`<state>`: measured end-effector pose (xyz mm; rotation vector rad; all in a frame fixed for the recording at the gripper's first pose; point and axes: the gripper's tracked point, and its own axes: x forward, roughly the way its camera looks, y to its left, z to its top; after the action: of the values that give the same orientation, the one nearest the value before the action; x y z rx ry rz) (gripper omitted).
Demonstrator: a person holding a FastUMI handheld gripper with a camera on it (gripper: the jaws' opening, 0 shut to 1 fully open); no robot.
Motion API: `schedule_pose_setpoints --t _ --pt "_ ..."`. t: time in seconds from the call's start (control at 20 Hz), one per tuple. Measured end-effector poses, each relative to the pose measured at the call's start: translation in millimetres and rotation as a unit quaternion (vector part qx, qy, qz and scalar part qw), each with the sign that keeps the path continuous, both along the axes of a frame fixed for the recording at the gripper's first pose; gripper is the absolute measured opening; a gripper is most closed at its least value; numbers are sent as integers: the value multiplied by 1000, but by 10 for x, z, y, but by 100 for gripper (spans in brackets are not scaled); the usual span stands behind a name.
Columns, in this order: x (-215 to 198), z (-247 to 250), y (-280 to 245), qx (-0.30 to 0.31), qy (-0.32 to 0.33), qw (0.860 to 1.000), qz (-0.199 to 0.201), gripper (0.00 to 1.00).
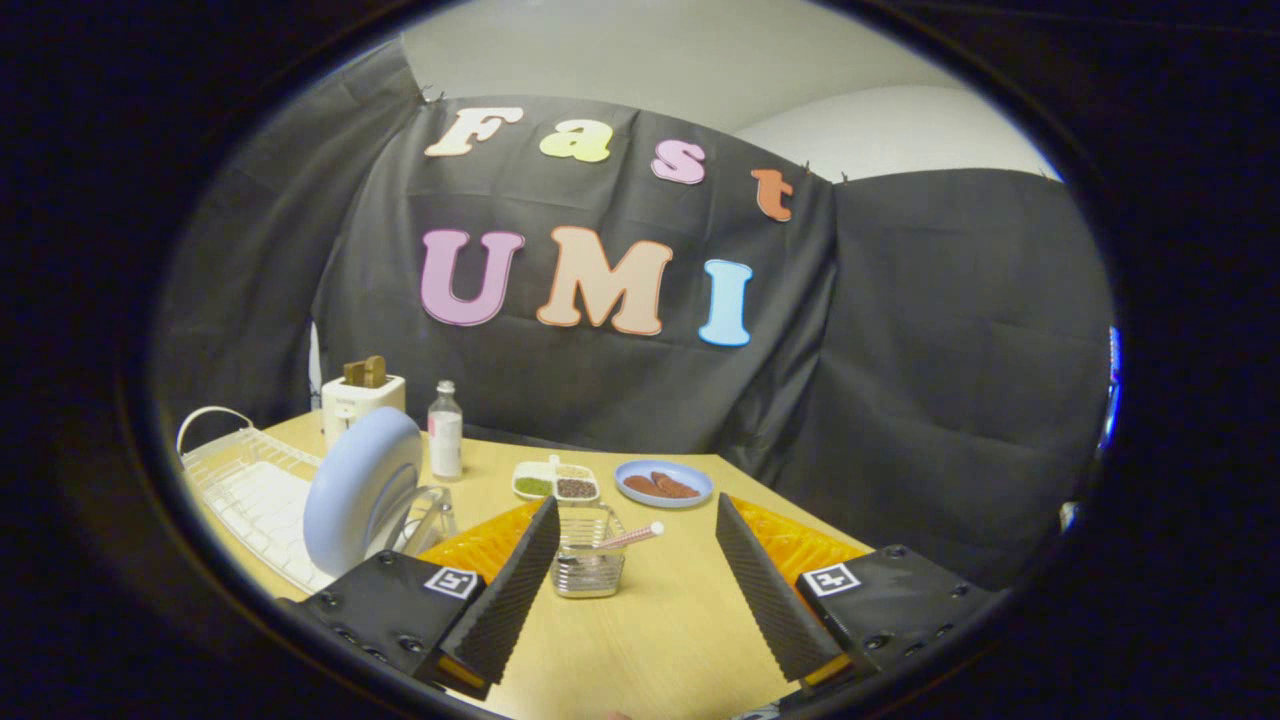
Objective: Take the plate from the dish rack, then take the spoon from the basket and place it into the plate.
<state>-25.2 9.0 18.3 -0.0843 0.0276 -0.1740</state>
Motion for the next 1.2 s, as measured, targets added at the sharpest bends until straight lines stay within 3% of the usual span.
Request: schedule_pose_setpoints --t 0.25,0.45,0.65,0.9,1.2 --pt "133 534 153 5 -19 999 -50 100" --pt "197 1049 525 31 -22 998 -56 100" --pt "359 1399 1052 59 3 998 -34 100" --pt "595 1019 1609 145 95 985 8 100" --pt "603 143 1670 110 249 962 -22 100"
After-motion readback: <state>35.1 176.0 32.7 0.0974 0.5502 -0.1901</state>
